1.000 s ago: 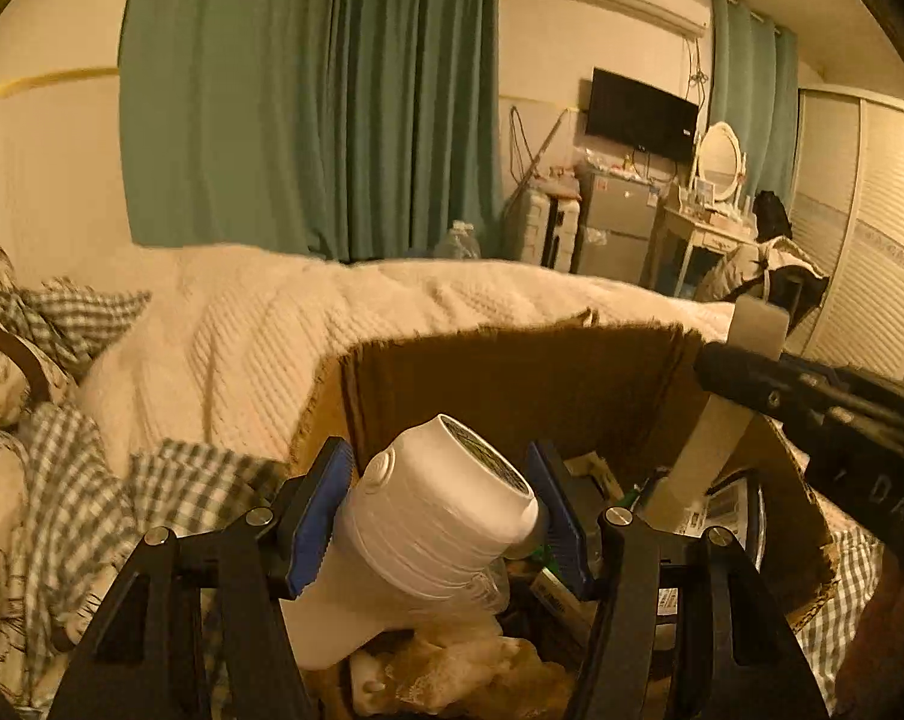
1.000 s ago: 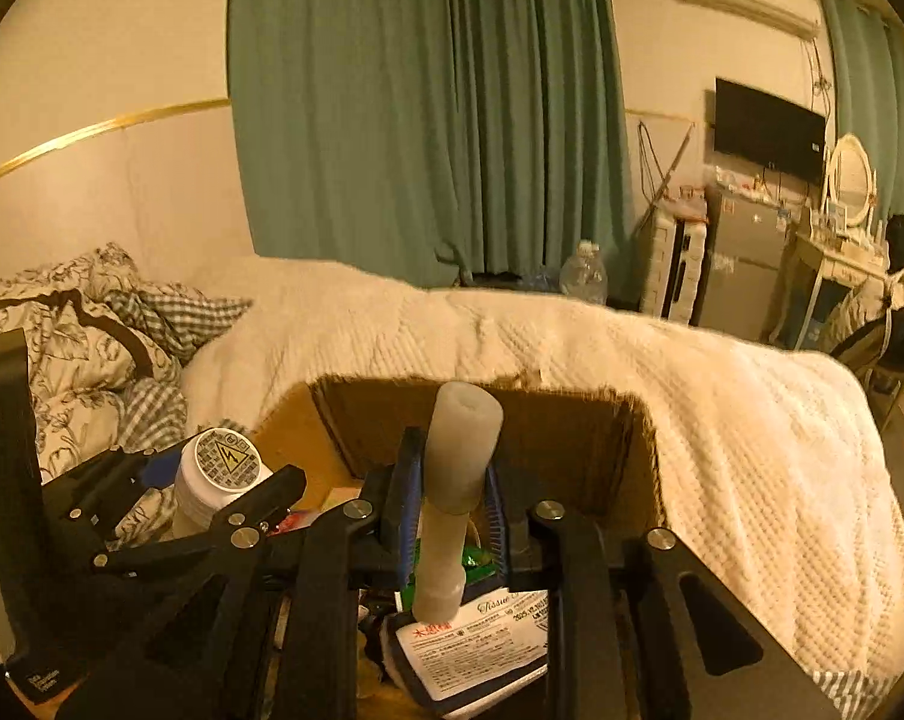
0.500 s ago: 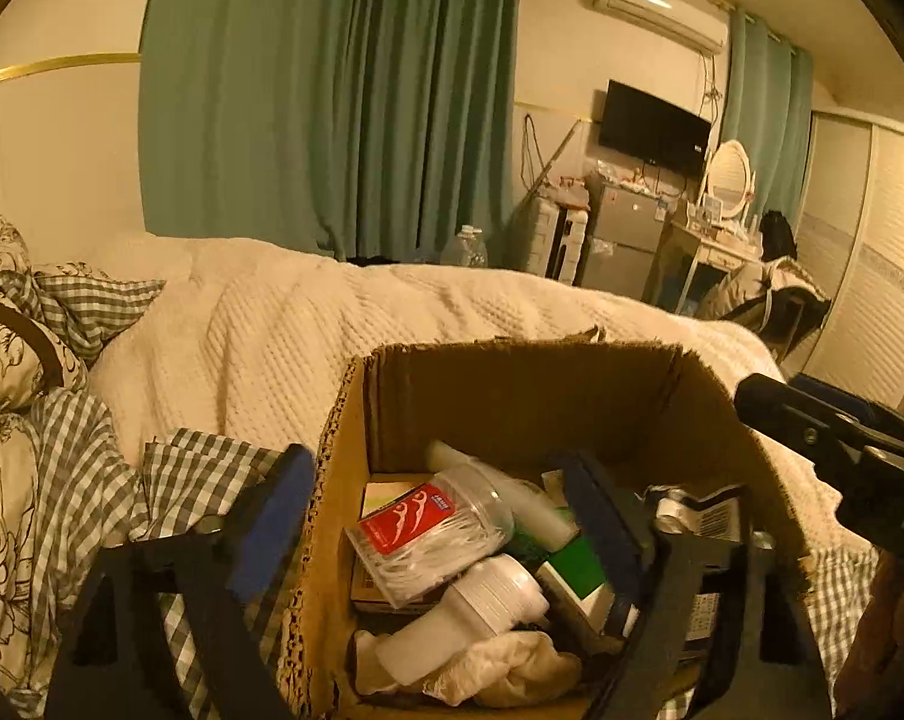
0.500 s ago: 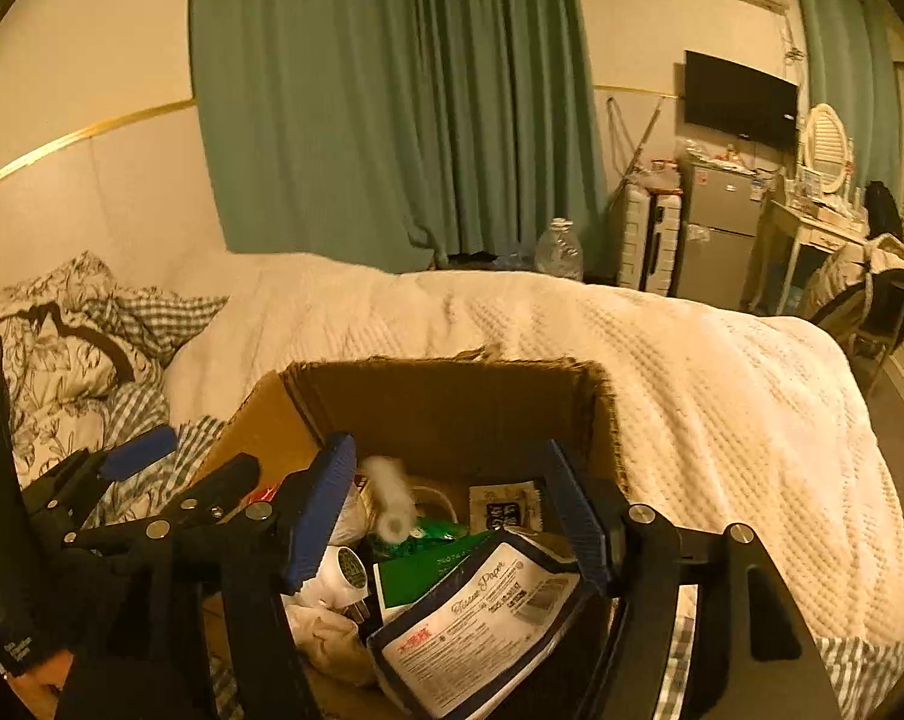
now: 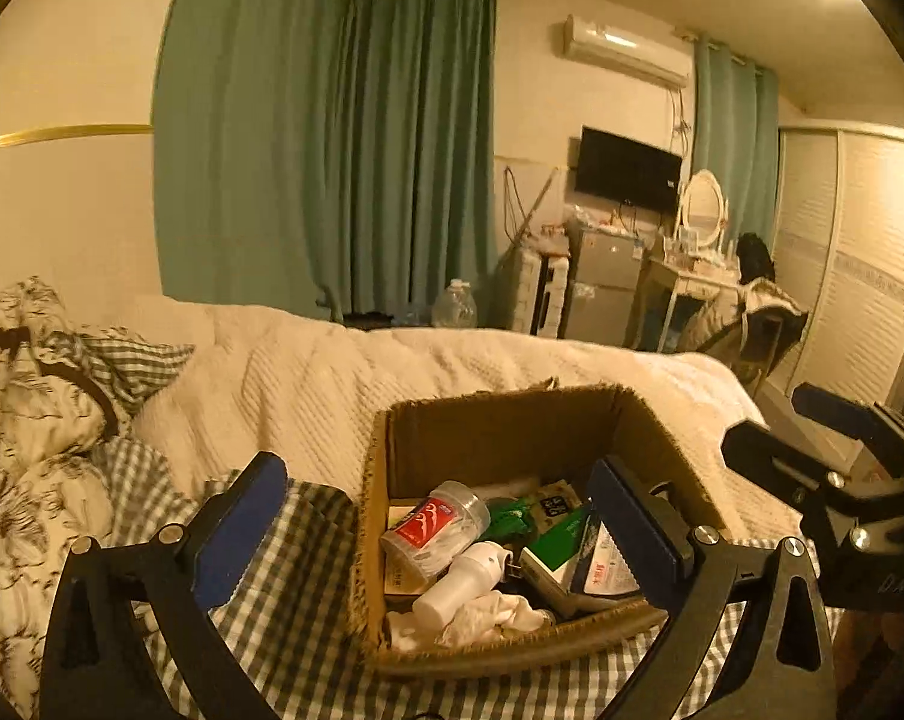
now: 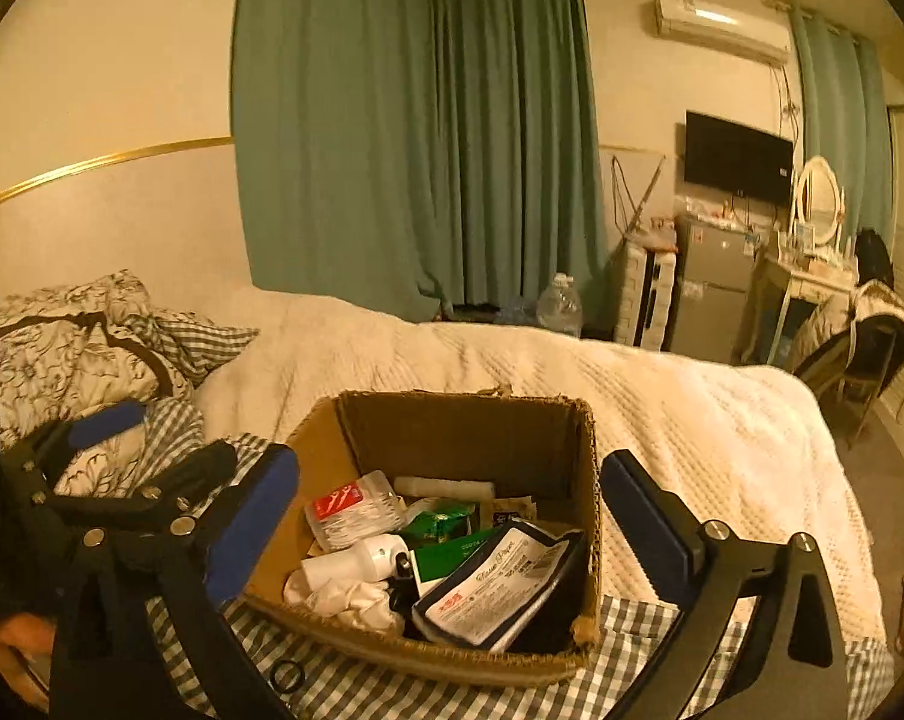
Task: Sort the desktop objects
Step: 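Move both grippers back toward the bead bracelet and teal blister pack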
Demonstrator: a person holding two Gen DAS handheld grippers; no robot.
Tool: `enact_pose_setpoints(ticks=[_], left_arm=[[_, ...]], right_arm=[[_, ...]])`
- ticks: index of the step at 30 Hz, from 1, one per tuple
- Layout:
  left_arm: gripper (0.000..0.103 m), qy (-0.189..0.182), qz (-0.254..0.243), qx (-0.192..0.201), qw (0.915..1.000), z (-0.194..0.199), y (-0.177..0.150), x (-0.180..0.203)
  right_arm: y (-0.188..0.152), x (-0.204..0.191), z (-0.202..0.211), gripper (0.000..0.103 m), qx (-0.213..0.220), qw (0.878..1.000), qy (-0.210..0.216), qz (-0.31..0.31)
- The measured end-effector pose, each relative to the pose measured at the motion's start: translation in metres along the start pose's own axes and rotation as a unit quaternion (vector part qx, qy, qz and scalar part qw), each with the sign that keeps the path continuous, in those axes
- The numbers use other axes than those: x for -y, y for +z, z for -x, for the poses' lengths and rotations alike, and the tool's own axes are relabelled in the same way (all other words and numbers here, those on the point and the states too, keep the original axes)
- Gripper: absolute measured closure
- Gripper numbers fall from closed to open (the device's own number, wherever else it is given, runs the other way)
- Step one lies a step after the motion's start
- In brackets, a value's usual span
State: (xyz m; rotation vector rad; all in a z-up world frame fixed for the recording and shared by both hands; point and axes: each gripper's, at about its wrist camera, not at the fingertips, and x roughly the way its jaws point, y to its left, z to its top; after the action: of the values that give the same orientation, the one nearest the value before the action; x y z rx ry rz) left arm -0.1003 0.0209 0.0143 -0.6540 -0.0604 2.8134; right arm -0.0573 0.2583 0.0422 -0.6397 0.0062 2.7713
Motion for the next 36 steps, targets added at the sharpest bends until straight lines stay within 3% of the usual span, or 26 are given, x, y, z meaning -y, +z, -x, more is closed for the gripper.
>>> enact_pose_setpoints(ticks=[4,10,14,17,21,25,30,36], left_arm=[[0.000,0.005,0.023,0.014,0.9996,0.020,-0.002,-0.004],[0.000,0.024,0.016,0.026,0.9992,0.042,-0.007,-0.006],[0.000,0.041,0.022,0.030,0.9985,0.052,-0.011,-0.013],[0.000,0.051,0.023,-0.014,0.9983,0.048,-0.020,-0.020],[0.000,0.063,-0.006,-0.036,0.9973,0.047,-0.042,-0.024],[0.000,0.045,0.001,-0.103,0.9937,0.034,-0.068,-0.032],[0.000,0.055,0.013,-0.125,0.9905,0.035,-0.097,-0.032],[0.000,0.063,-0.014,-0.169,0.9836,0.021,-0.129,-0.015]], right_arm=[[-0.004,-0.004,0.019,0.000,0.011,1.000,-0.010,-0.003],[-0.021,0.000,0.042,0.000,0.006,1.000,-0.005,-0.028],[-0.033,-0.004,0.054,0.000,0.008,0.999,-0.028,-0.021],[-0.043,-0.003,0.061,0.000,0.015,0.999,-0.031,-0.022],[-0.057,0.002,0.065,0.000,0.000,0.999,-0.029,-0.037],[-0.073,-0.002,0.068,0.000,-0.014,0.999,-0.024,-0.029],[-0.103,-0.002,0.065,0.000,-0.061,0.996,0.000,-0.070],[-0.141,0.001,0.050,0.000,-0.142,0.985,-0.040,-0.086]])
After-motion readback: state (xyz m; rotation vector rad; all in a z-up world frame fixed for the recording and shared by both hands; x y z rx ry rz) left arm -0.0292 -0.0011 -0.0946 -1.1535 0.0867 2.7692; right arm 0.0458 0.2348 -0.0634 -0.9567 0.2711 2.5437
